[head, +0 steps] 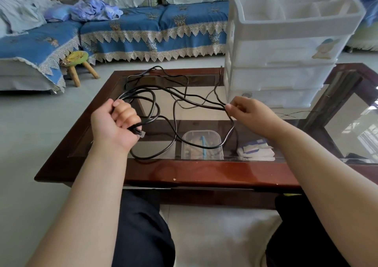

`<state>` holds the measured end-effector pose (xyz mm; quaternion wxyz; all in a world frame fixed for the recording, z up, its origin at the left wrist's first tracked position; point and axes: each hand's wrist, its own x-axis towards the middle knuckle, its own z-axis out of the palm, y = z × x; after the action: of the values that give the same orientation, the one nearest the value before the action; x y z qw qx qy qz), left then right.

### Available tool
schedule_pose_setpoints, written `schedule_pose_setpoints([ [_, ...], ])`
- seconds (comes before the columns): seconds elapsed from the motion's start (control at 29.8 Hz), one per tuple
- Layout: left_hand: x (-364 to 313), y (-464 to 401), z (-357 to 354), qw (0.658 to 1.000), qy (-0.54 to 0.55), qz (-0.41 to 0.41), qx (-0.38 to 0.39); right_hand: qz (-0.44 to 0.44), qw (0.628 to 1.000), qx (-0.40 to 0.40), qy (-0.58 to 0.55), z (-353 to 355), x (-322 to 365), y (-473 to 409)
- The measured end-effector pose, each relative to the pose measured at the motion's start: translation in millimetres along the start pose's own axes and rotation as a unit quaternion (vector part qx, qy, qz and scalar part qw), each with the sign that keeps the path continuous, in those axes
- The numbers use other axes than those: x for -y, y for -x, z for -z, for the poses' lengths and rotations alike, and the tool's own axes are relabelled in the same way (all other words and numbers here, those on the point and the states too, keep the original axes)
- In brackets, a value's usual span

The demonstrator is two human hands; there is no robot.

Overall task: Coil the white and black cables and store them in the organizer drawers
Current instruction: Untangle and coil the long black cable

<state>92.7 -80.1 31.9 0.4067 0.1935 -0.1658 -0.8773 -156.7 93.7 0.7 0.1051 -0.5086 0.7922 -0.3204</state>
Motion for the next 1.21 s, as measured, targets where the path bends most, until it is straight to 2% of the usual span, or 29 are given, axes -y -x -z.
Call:
schedule_pose_setpoints([
  [0.03, 2.8, -1.2, -0.6, 0.999, -0.024, -0.009, -0.019, 0.001, 1.000, -0.024, 0.000, -1.2, 3.9, 2.0],
  [0.1, 6.8, -2.5, -1.5, 0.997, -0.063, -0.022, -0.031, 0.007, 0.995, -0.039, 0.090, -6.8, 16.1, 5.9],
  [0.2, 12.3, -4.3, -6.1, 0.991, -0.126, -0.036, -0.031, 0.075, 0.967, -0.006, 0.243, -18.8, 36.3, 18.1],
  [0.3, 19.0, -3.4, -11.1, 0.977, -0.206, -0.051, -0.037, 0.174, 0.947, 0.036, 0.267, -30.3, 56.1, 32.4],
  [0.4, 25.1, -3.3, -12.4, 0.962, -0.269, -0.039, -0.019, 0.259, 0.926, 0.045, 0.272, -43.5, 62.5, 37.6],
  [0.54, 34.2, -2.9, -10.7, 0.914, -0.402, -0.043, 0.037, 0.325, 0.914, 0.025, 0.243, -54.4, 69.2, 38.0],
  [0.64, 42.8, 3.7, -13.4, 0.867, -0.493, -0.035, 0.067, 0.324, 0.927, 0.049, 0.185, -53.6, 75.6, 34.8],
  [0.8, 51.2, 7.1, -15.5, 0.842, -0.528, 0.010, 0.108, 0.271, 0.958, 0.068, 0.063, -43.2, 78.6, 24.4],
  [0.91, 58.2, 10.3, -15.6, 0.841, -0.523, 0.069, 0.122, 0.250, 0.967, 0.042, 0.028, -41.1, 79.7, 19.2],
  [1.01, 64.7, 13.7, -17.0, 0.832, -0.528, 0.098, 0.141, 0.194, 0.981, 0.006, 0.014, -38.5, 78.8, 12.9],
  [1.11, 64.0, 13.6, -17.8, 0.849, -0.475, 0.162, 0.164, 0.157, 0.987, -0.037, 0.017, -37.0, 74.9, 8.1],
  [1.21, 59.8, 10.5, -16.3, 0.868, -0.409, 0.228, 0.166, 0.135, 0.989, -0.047, 0.023, -36.0, 73.2, 3.9],
])
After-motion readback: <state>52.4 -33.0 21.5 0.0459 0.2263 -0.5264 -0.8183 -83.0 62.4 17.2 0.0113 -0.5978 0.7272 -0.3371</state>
